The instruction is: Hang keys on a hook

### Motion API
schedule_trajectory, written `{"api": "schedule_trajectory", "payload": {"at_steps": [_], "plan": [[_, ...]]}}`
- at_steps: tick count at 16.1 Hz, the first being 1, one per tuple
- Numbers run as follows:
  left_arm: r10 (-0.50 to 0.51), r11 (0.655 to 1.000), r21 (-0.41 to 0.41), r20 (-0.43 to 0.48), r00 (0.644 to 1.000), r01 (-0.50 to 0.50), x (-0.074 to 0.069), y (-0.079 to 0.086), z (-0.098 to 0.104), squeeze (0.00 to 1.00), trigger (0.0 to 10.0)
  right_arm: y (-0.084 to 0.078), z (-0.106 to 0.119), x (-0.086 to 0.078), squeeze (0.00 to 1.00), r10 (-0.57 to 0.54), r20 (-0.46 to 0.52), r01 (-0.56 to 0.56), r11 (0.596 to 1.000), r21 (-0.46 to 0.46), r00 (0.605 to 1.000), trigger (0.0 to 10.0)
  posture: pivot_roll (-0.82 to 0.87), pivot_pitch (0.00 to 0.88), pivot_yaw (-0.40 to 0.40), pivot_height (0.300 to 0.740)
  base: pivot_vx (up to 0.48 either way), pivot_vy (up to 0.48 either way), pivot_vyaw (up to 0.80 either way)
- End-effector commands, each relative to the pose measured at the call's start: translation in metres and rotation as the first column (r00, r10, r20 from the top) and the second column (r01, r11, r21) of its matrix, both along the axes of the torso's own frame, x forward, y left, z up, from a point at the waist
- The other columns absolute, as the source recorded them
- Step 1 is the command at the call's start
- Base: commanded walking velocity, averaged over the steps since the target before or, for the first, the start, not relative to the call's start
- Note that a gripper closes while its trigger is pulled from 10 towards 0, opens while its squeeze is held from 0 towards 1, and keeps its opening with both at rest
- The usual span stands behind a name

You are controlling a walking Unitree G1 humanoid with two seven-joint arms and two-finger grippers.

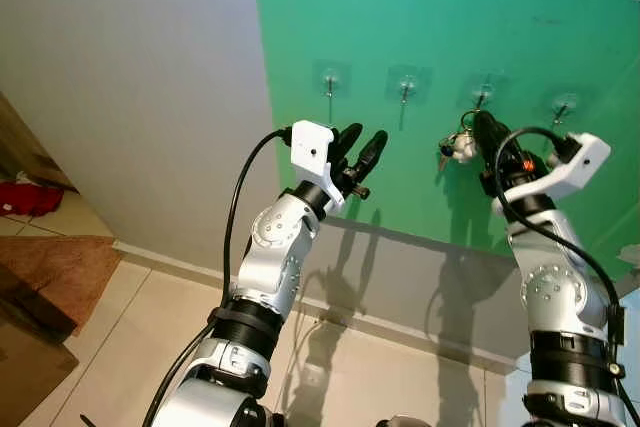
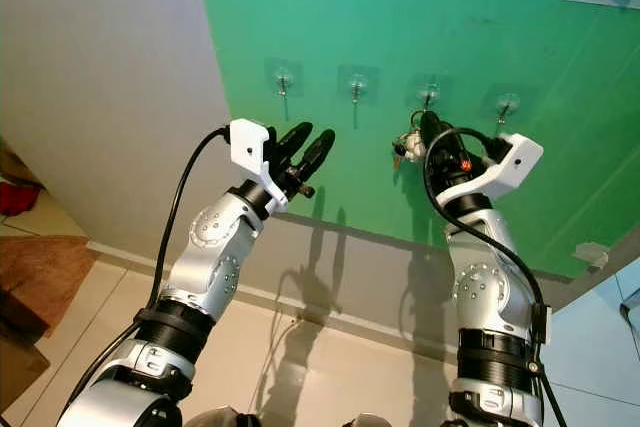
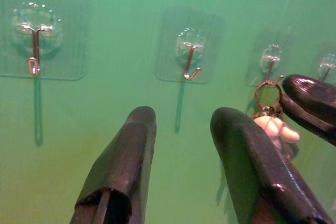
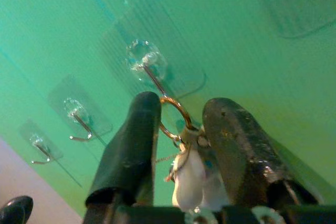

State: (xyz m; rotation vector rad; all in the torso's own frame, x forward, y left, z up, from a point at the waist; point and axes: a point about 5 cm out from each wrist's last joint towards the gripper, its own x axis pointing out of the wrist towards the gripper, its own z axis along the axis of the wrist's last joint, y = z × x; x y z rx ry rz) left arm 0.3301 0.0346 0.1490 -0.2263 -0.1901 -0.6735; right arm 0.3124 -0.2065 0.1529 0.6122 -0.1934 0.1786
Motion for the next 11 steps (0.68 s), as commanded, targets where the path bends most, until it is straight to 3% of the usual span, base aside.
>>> {"api": "schedule_trajectory", "payload": {"at_steps": [1,6,7,8,10,11], "plan": [[0.009,1.0,0.011,-0.017,1.0,-0.009,0.002,-0.001,-0.001,0.0,10.0,-0.004,0.006,-0.005,1.0,-0.002,0.045,0.002,1.0,-0.003,0.999,10.0,-0.15,0.007,0.013,0.74,0.0,0.0,0.0],[0.055,0.998,0.031,-0.077,0.996,-0.052,0.002,0.002,-0.015,0.0,10.0,-0.001,0.001,-0.026,1.0,0.077,0.105,-0.078,0.997,0.004,0.991,10.0,-0.16,0.016,0.02,0.74,0.0,0.0,0.0],[0.074,0.997,0.035,-0.09,0.993,-0.071,0.003,0.003,-0.018,0.0,10.0,0.001,-0.002,-0.029,0.68,0.093,0.099,-0.092,0.996,-0.007,0.991,10.0,-0.16,0.018,0.024,0.74,0.0,0.0,0.0],[0.103,0.994,0.048,-0.111,0.989,-0.098,0.004,0.006,-0.023,0.0,10.0,0.006,-0.009,-0.03,0.0,0.113,0.068,-0.109,0.993,-0.052,0.991,10.0,-0.17,0.008,0.035,0.74,0.0,0.0,0.0],[0.155,0.986,0.077,-0.147,0.977,-0.145,-0.001,0.009,-0.035,0.0,10.0,0.019,-0.027,-0.033,0.0,0.151,-0.019,-0.152,0.968,-0.199,0.988,10.0,-0.19,0.021,0.048,0.74,0.0,0.0,0.0],[0.149,0.988,0.06,-0.191,0.97,-0.14,-0.011,0.005,-0.047,0.0,10.0,0.024,-0.04,-0.037,0.0,0.149,-0.067,-0.161,0.958,-0.238,0.987,10.0,-0.2,0.018,0.045,0.74,0.0,0.0,0.0]]}}
